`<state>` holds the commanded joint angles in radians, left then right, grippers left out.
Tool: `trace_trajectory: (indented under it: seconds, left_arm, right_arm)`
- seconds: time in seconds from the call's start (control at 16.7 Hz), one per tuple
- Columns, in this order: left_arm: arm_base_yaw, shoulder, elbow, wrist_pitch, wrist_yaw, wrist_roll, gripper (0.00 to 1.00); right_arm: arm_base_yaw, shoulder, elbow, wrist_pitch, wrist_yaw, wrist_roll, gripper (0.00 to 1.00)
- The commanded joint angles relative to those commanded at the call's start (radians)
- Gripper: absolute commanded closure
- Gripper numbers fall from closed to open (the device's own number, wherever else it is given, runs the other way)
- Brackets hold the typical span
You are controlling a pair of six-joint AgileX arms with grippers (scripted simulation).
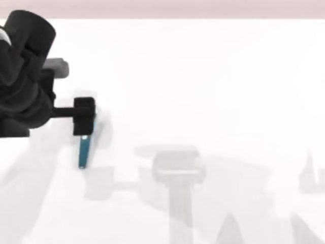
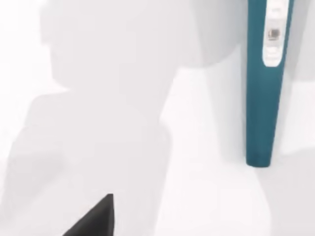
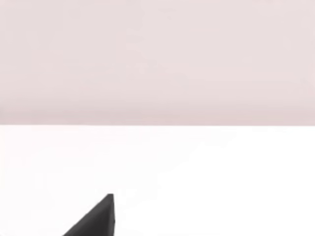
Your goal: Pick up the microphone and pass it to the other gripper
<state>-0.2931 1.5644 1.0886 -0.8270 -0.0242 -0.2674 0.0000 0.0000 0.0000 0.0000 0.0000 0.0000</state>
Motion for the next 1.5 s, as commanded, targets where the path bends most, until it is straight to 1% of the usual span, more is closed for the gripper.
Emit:
trace_trajectory:
  seconds: [0.12,0.3,0.72,0.9,1.26,1.5]
  left_arm:
    - [-0.022,0.116,0.086,-0.057,-0.002,-0.02,0.0]
    - [-0.043,0.22,0.171,-0.11,-0.003,-0.039,0.0]
    - [-0.043,0.244,0.186,-0.117,-0.003,-0.043,0.0]
    - [-0.043,0.285,0.154,-0.048,-0.003,-0.038,0.0]
    - [-0.039,0.427,0.047,0.211,-0.002,-0.032,0.0]
    - [-0.038,0.449,0.032,0.242,-0.002,-0.031,0.0]
  right_arm:
    - [0.0,0.0,0.0,0.0,0.0,0.0,0.0]
    - [0.0,0.0,0.0,0.0,0.0,0.0,0.0]
    - [0.0,0.0,0.0,0.0,0.0,0.0,0.0]
    - [0.0,0.0,0.0,0.0,0.0,0.0,0.0]
    - [0.0,0.0,0.0,0.0,0.0,0.0,0.0]
    - [0.0,0.0,0.0,0.0,0.0,0.0,0.0]
